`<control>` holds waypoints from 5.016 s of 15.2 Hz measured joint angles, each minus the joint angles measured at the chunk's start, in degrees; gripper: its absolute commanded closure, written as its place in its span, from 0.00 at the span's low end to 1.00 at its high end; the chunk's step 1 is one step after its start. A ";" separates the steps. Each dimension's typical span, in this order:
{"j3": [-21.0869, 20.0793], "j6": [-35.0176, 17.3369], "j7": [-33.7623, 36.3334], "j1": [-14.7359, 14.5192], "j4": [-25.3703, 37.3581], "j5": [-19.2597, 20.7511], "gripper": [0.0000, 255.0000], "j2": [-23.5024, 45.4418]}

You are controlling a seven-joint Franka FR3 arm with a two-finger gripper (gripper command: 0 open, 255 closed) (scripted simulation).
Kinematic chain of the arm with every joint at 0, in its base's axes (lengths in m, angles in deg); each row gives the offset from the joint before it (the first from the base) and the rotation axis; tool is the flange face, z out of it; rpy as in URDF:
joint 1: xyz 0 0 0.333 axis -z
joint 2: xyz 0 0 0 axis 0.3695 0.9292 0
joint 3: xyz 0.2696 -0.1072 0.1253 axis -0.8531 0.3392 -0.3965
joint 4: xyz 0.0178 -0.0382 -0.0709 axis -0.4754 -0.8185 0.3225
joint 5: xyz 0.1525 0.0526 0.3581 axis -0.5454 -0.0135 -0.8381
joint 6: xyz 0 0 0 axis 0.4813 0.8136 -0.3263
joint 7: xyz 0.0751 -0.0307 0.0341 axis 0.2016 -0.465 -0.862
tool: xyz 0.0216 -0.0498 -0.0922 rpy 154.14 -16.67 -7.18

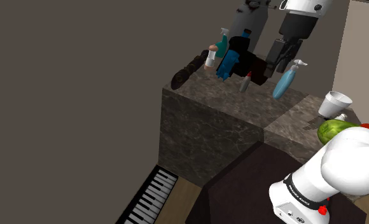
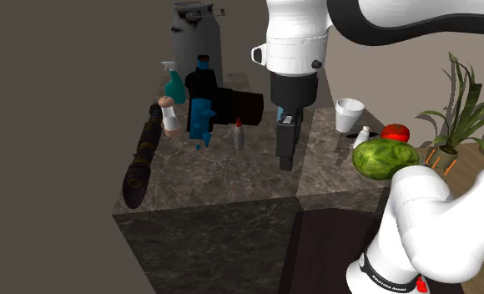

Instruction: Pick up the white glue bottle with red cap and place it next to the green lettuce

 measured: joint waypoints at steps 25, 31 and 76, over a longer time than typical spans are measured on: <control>13.63 -45.78 0.89 12.16 -7.78 0.19 0.00 22.27; 17.80 -55.83 -1.16 13.45 -5.15 -4.77 0.00 31.31; 23.05 -65.71 -10.04 16.18 6.55 -22.67 1.00 49.33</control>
